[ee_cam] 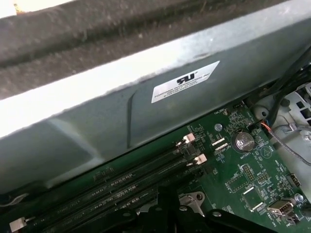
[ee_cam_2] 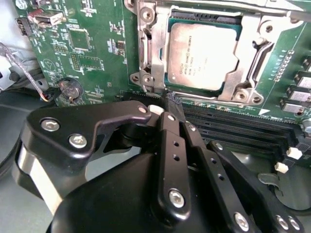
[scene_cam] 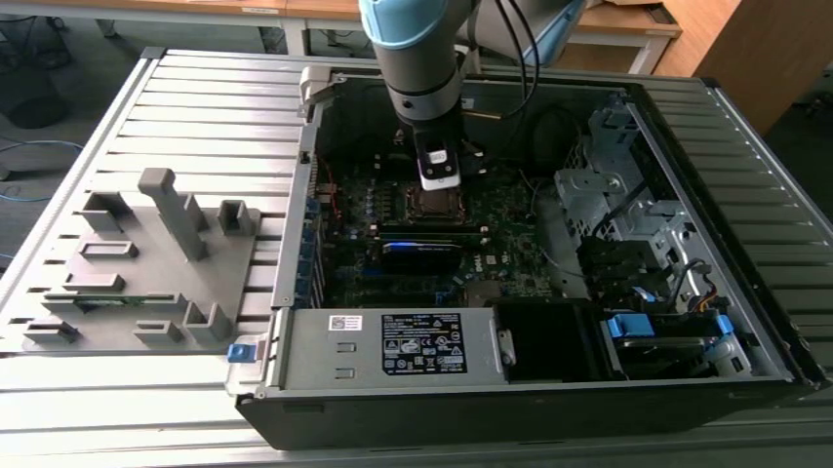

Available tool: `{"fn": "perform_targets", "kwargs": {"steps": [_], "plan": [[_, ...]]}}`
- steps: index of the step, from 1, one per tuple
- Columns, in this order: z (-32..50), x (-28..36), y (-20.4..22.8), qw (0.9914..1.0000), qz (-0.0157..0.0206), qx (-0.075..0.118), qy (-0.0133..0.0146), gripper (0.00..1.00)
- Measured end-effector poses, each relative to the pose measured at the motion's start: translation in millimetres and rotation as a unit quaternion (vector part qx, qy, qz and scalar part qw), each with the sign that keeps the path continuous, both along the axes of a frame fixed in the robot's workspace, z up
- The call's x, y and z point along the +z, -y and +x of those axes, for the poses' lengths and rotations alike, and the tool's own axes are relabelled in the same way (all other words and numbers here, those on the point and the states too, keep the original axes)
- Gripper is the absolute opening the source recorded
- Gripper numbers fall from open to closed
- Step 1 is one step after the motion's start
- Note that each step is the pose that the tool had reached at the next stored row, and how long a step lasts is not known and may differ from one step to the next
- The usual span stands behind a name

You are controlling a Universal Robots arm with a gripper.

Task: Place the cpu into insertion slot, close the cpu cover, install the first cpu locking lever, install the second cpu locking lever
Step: 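Install the first cpu locking lever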

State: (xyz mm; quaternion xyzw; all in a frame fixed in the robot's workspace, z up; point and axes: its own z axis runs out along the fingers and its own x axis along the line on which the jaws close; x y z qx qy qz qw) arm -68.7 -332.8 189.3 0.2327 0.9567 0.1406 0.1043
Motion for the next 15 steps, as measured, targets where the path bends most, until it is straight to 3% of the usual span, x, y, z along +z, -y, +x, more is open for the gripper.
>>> {"fn": "perform_targets", "kwargs": {"steps": [4, 8, 11, 15], "plan": [[0.1, -1.4, -0.1, 1.00000, -0.0006, 0.000, 0.0018, 0.11], [0.0, -1.3, 0.0, 1.00000, -0.0009, 0.000, 0.0019, 0.11], [0.0, -1.4, 0.0, 1.00000, 0.0018, 0.000, 0.0020, 0.11], [0.0, 2.7, 0.0, 1.00000, 0.0023, 0.000, 0.0020, 0.11]]}}
